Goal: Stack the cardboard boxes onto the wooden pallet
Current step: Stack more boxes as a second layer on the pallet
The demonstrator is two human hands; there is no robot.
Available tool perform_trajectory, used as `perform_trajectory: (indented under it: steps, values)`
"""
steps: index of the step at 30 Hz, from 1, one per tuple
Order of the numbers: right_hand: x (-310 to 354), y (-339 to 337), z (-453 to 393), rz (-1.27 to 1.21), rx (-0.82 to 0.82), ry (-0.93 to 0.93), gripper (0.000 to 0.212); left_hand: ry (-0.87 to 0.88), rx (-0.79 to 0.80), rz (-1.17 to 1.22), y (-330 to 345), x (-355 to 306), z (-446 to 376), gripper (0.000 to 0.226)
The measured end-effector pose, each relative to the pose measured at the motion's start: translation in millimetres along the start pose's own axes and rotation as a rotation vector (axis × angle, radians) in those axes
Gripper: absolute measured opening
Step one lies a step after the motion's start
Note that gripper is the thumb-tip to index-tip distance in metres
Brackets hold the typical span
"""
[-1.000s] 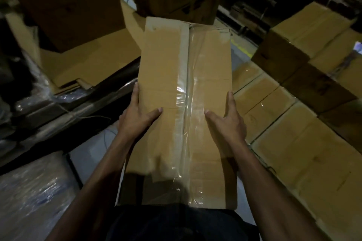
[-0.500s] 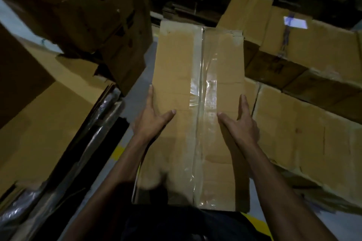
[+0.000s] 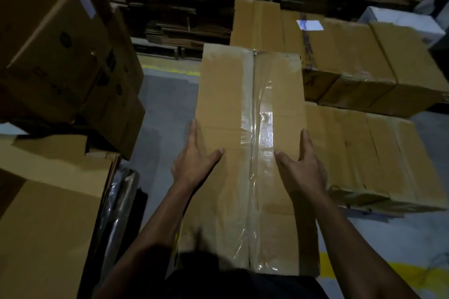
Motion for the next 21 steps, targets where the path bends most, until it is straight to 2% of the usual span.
perform_trajectory:
  steps: [12,21]
  values:
    - [10,-3,-20,-0.025,-0.071,0.030,0.092,0.100,0.026,-0.058,-1,-24,-38,0.104]
    - [2,-1,-55,-0.027,-0.084,0.051,0.092,0.088,0.048,-0.063,12,-42,-76,0.106]
Point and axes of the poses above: each hand's wrist, its own z-axis away from the middle knuckle, its own y-axis out of the palm, x = y × z, the point moved 4 cm from there along -z, towards the middle knuckle, and after that the axes turned 10 degrees about -y, right-handed, at the moved point
